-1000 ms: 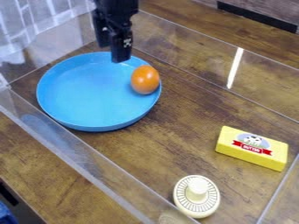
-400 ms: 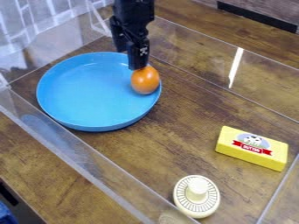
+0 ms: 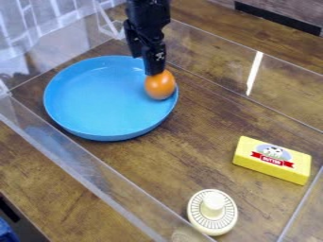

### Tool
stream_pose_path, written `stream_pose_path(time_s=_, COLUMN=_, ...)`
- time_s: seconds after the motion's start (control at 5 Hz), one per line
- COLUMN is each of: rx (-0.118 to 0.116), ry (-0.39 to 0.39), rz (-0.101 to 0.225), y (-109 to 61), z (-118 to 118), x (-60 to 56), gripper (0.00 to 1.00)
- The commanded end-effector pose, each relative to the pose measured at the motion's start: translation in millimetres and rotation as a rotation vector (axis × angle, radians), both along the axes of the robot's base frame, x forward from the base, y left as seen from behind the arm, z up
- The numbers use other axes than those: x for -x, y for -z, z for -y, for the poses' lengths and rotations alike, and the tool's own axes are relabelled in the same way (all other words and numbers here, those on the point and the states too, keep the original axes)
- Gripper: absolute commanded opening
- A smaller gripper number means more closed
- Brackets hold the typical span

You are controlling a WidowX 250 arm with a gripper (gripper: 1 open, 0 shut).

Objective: Remove the orange ball from inside the blue tray and put it on the table

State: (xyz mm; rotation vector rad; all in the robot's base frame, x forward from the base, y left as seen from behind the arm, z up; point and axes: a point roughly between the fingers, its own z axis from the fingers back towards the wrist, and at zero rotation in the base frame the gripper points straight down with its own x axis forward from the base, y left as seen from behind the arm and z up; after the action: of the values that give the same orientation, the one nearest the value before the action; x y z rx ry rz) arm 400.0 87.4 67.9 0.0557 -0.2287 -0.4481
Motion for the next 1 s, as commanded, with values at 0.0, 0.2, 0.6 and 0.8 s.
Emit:
stream_pose_path(time_s=0.0, rx=0.004, ry=0.042, rz=0.032, y=0.9, z=14.3, x=-9.0, gripper=1.00)
stream_pose_path(time_s=0.2, rx=0.011, ry=0.053, rz=0.038, y=8.3, z=17.8, x=-12.7, gripper=1.00)
stream_pose_path(time_s=0.6, rx=0.023, ry=0.065, rz=0.053, y=22.9, z=24.0, x=-20.8, gripper=1.00)
stream_pose_path(time_s=0.8, rx=0.029, ry=0.070, rz=0.060, y=30.5, z=27.2, x=-24.6, gripper=1.00)
